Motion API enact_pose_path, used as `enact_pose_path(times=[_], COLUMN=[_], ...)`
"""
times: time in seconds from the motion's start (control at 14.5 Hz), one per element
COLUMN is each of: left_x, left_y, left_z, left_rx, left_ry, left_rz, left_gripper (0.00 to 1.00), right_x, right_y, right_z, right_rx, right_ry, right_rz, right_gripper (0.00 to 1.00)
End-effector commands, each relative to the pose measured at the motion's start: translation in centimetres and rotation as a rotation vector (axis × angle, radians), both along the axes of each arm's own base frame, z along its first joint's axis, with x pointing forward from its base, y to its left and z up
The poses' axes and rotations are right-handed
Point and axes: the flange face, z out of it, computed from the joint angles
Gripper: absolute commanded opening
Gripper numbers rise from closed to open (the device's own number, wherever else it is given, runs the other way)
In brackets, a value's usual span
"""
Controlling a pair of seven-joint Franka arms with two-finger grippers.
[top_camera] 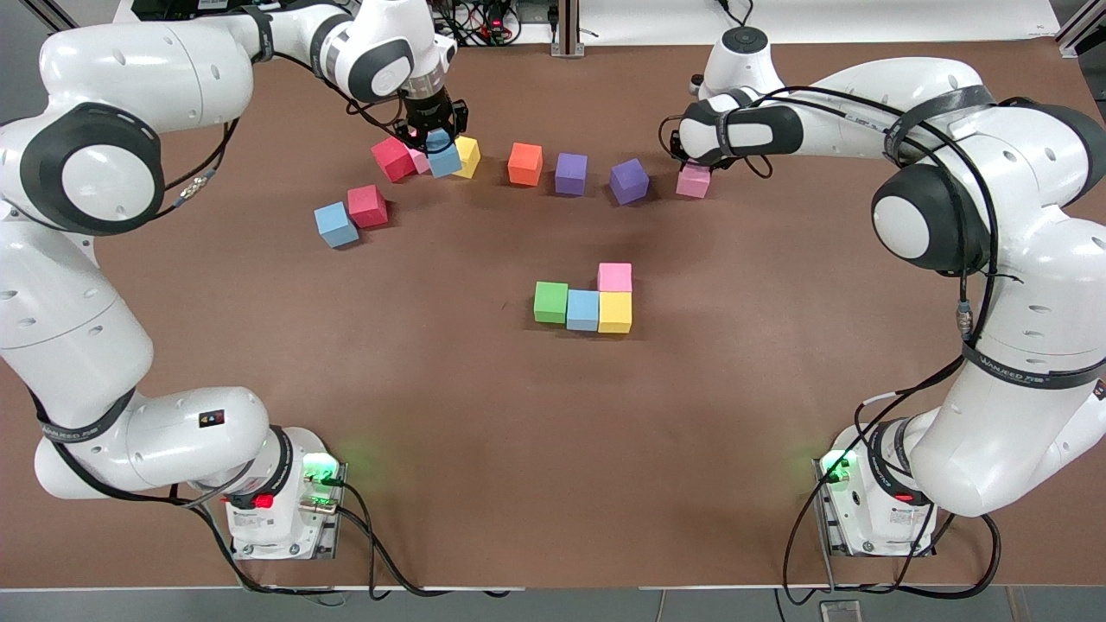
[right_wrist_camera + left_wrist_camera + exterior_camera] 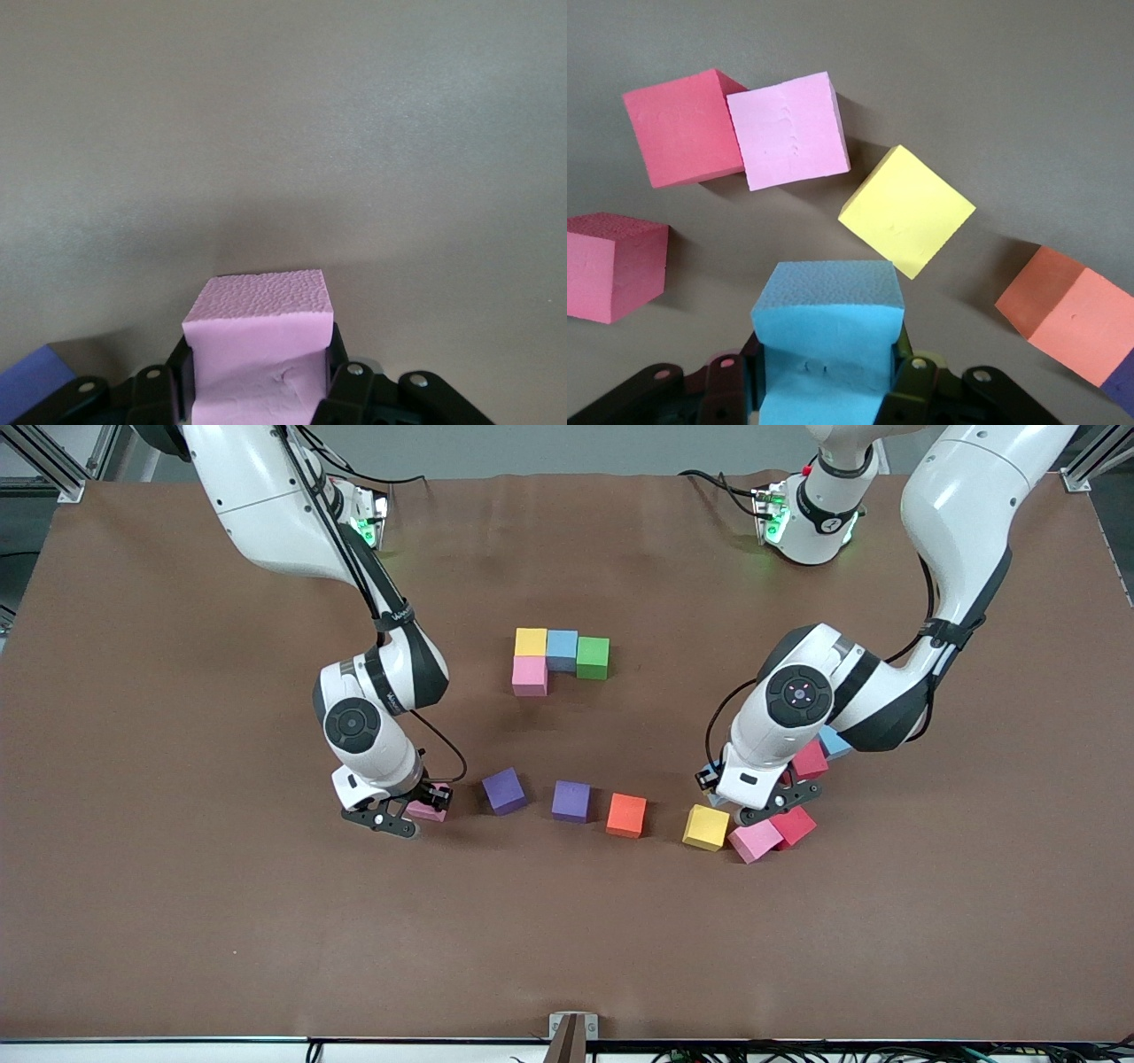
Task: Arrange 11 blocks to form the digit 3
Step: 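Grasp the pink cube at the arc end with the right gripper, then carry the pink cube to the cluster while the left gripper carries blue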
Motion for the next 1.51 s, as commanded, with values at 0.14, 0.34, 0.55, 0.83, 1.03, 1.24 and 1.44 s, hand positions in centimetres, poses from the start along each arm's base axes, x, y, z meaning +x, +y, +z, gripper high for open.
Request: enact_pose_path(times=[0.14, 0.34, 0.55, 0.83, 1.03, 1.24, 1.44], left_x=[-0.3, -0.7, -1.0, -1.7, -2.4, -3.4, -3.5], left_y=[-0.5, -1.2, -1.6, -2.8, -4.6, -6.1, -6.4], left_z=[0.8, 1.1, 0.9, 0.9, 0.4, -0.1, 0.1], left_rx=[-0.004, -0.012, -0.011, -0.019, -0.029, -0.036, -0.041], left_ry=[0.007, 0.008, 0.012, 0.017, 0.017, 0.006, -0.002], left_rz=[0.016, 0.042, 0.049, 0.074, 0.12, 0.18, 0.274], left_gripper=[0.33, 0.33, 0.33, 0.33, 0.33, 0.32, 0.32], right_x=[-2.2, -5.1, -8.7, -11.7, -13.2, -13.6, -13.8], right_y=[2.9, 6.6, 11.6, 15.0, 16.5, 16.2, 15.8], right_z=[6.2, 9.7, 9.3, 7.3, 5.5, 4.7, 3.1], right_rx=[0.025, 0.052, 0.07, 0.088, 0.082, 0.073, 0.08], right_ry=[0.065, 0.1, 0.114, 0.068, 0.078, 0.089, 0.074], right_rz=[0.204, 0.279, 0.314, 0.301, 0.298, 0.299, 0.291], right_gripper=[0.03, 0.03, 0.03, 0.03, 0.03, 0.03, 0.03])
